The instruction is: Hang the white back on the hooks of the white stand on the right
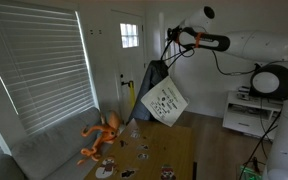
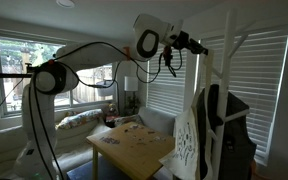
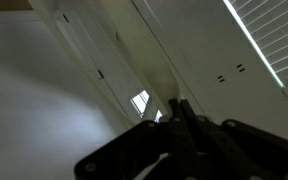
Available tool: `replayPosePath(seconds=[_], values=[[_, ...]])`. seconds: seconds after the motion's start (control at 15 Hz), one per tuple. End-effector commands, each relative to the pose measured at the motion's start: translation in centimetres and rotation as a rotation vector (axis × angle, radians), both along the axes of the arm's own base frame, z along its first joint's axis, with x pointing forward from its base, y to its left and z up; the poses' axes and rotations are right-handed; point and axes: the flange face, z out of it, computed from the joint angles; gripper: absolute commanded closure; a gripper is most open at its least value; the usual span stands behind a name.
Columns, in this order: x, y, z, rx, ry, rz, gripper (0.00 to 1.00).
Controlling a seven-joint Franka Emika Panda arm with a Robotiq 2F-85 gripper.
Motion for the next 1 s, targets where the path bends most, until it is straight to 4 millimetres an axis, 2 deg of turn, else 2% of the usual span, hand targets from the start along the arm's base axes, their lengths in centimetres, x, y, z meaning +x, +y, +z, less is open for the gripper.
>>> replayPosePath(seconds=[0.0, 0.27, 0.47, 0.53, 0.67, 0.93], values=[[1.4, -0.1, 0.0, 0.024, -0.021, 0.0, 0.99], [2.4, 1.0, -0.5, 0.028, -0.001, 0.032, 0.99], [2.5, 0.7, -0.5, 0.021, -0.001, 0.015, 0.99], [2.4, 0.6, -0.4, 0.017, -0.005, 0.005, 0.71], [2.2, 0.7, 0.0, 0.02, -0.009, 0.005, 0.66], [1.5, 2.1, 1.4, 0.035, -0.007, 0.026, 0.38]])
